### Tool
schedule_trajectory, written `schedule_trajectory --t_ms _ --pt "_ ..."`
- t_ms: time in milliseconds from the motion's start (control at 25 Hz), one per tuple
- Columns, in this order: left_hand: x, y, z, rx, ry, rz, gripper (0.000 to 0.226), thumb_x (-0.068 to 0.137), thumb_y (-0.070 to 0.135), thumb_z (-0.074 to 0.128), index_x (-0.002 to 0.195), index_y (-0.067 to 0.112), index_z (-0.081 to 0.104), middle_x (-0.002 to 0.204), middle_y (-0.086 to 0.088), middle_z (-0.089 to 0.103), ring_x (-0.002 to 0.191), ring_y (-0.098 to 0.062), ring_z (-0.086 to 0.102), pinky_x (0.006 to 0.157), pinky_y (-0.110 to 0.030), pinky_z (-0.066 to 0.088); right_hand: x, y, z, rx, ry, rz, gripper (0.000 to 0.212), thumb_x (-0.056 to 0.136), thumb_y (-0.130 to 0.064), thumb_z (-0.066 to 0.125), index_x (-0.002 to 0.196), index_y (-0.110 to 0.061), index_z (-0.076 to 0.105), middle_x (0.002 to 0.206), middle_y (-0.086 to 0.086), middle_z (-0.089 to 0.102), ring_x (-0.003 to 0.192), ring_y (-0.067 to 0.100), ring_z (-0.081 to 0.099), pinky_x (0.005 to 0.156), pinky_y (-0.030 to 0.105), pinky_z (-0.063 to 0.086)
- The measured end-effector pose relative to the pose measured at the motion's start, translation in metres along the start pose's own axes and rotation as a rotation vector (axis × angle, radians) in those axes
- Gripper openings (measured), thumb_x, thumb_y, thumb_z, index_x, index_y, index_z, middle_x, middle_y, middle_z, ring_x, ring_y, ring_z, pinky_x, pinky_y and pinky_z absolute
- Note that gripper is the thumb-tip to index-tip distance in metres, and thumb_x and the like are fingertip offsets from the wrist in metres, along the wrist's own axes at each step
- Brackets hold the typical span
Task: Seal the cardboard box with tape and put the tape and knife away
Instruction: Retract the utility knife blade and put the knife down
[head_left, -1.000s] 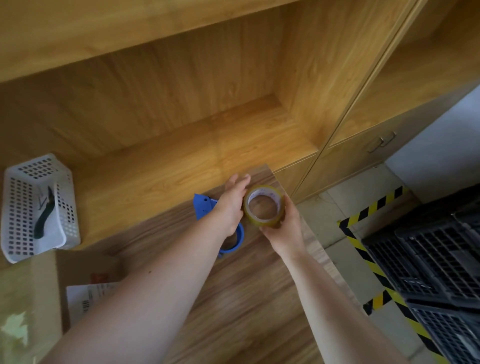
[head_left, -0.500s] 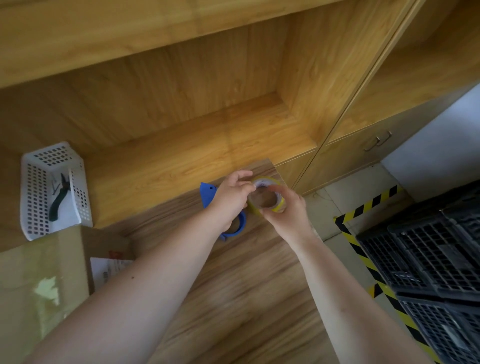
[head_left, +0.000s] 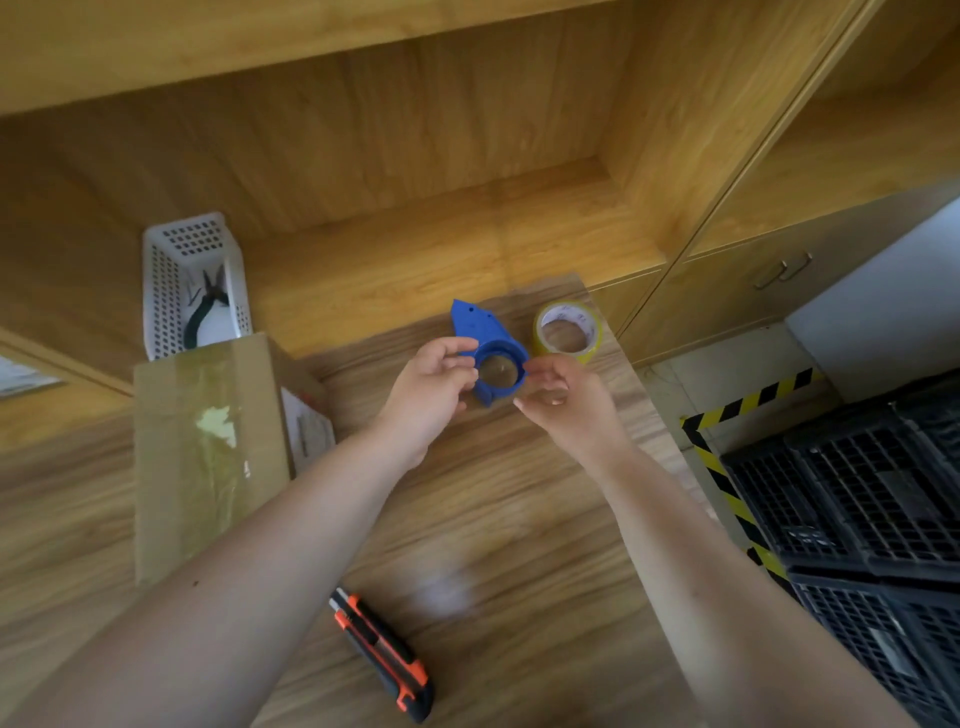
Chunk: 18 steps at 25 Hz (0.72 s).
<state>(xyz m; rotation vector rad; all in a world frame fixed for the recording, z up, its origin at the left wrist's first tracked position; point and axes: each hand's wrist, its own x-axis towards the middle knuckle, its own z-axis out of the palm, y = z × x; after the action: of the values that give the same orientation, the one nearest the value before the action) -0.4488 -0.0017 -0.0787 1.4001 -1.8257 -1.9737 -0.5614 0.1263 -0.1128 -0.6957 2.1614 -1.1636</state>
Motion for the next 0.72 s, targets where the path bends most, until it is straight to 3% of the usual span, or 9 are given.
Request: schedule_trajectory --t_ms 240,360,560,720 --pt "-0.059 -0.032 -0.027 0.08 0.024 0.027 0.036 0.088 0.003 0.054 0.117 0.022 0.063 0.108 0.001 0.067 0.091 -0.011 0.063 0.091 -0.038 0.052 -0.051 0.0 0.035 -0.008 -0.009 0.012 0.034 0.077 -0.016 0.078 0.108 -0.019 0.066 0.099 -0.008 0.068 0.107 0.013 0.06 0.093 0.029 0.048" --pt "-0.089 -0.056 -0.038 0.066 -0.006 0.001 0.035 0.087 0.003 0.056 0.115 0.022 0.063 0.109 0.0 0.067 0.088 -0.011 0.061 0.089 -0.039 0.052 -0.082 0.004 0.064 -0.036 -0.041 0.031 0.032 0.076 -0.013 0.078 0.106 -0.016 0.066 0.098 -0.006 0.067 0.104 0.013 0.061 0.089 0.026 0.046" --pt "-0.134 -0.123 -0.061 -0.017 -0.018 -0.069 0.033 0.086 0.001 0.055 0.102 0.029 0.062 0.099 0.002 0.067 0.086 -0.017 0.06 0.071 -0.032 0.048 -0.144 0.018 0.117 -0.067 -0.139 0.044 0.03 0.076 -0.008 0.076 0.105 -0.011 0.066 0.099 0.004 0.068 0.099 0.018 0.06 0.073 0.015 0.041" --pt "-0.147 -0.185 -0.091 -0.13 0.063 -0.238 0.031 0.087 0.001 0.052 0.095 0.029 0.064 0.105 -0.007 0.068 0.083 -0.016 0.061 0.07 -0.031 0.051 -0.179 0.038 0.154 -0.137 -0.23 0.151 0.029 0.08 -0.012 0.072 0.108 -0.014 0.065 0.104 0.0 0.067 0.107 0.015 0.059 0.08 0.019 0.038"
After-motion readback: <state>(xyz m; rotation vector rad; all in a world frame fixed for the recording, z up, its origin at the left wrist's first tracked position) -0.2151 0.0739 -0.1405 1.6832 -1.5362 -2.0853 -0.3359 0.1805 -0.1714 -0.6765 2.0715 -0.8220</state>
